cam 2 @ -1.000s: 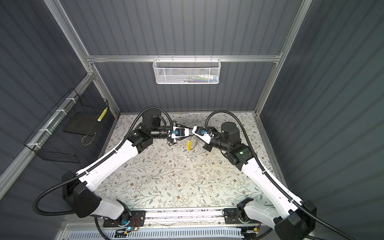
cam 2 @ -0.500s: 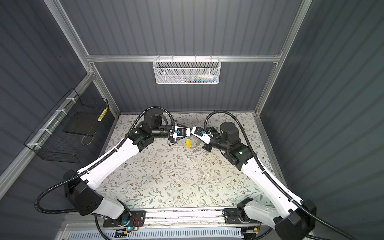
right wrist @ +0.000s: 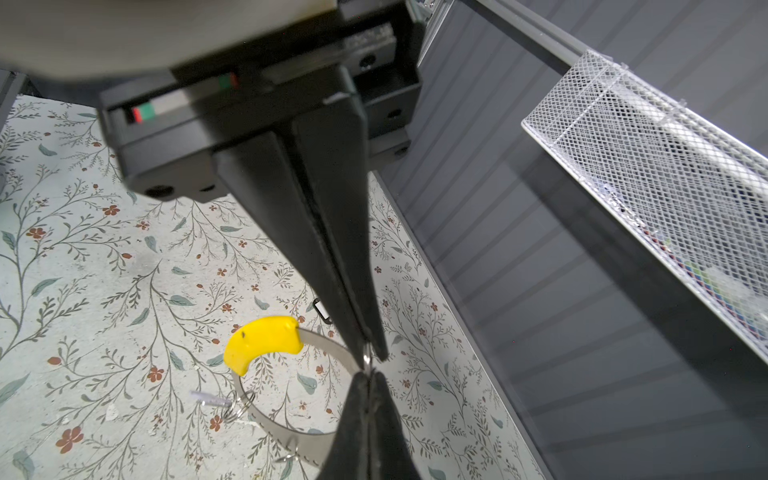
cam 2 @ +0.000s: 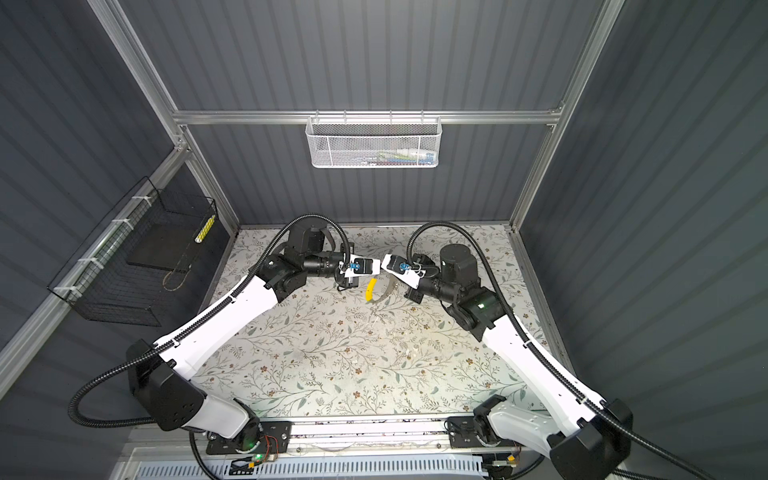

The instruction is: Put the keys on the keyring

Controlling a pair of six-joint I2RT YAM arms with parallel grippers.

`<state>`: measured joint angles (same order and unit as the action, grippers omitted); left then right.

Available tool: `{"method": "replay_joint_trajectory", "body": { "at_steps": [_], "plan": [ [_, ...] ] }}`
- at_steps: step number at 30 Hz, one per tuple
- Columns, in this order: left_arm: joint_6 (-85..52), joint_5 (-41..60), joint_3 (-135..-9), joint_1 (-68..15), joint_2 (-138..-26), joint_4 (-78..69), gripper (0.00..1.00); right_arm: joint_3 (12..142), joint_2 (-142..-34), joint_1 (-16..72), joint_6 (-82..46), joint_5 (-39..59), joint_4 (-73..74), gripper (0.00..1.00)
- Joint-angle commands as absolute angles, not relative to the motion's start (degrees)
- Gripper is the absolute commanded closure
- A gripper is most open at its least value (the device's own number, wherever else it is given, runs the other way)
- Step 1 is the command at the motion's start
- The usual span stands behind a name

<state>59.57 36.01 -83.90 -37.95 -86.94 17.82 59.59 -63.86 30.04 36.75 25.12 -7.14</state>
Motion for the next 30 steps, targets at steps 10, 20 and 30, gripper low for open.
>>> {"method": "replay_joint_trajectory", "body": {
  "at_steps": [10, 20, 30],
  "plan": [
    [46.56, 45.31, -81.62, -35.09, -86.17, 7.06, 1.0, 52.6, -59.3, 28.16, 31.84, 24.43, 5.36, 0.72],
    [30.93, 51.99, -74.25, -32.35, -85.21, -11.14, 1.0, 50.35, -58.79, 27.0, 27.61, 28.72, 9.05, 0.74],
    [19.77, 55.71, -70.16, -31.64, -85.26, -25.04, 1.0, 50.28, -59.68, 26.94, 24.54, 29.33, 12.86, 0.75]
  ]
}}
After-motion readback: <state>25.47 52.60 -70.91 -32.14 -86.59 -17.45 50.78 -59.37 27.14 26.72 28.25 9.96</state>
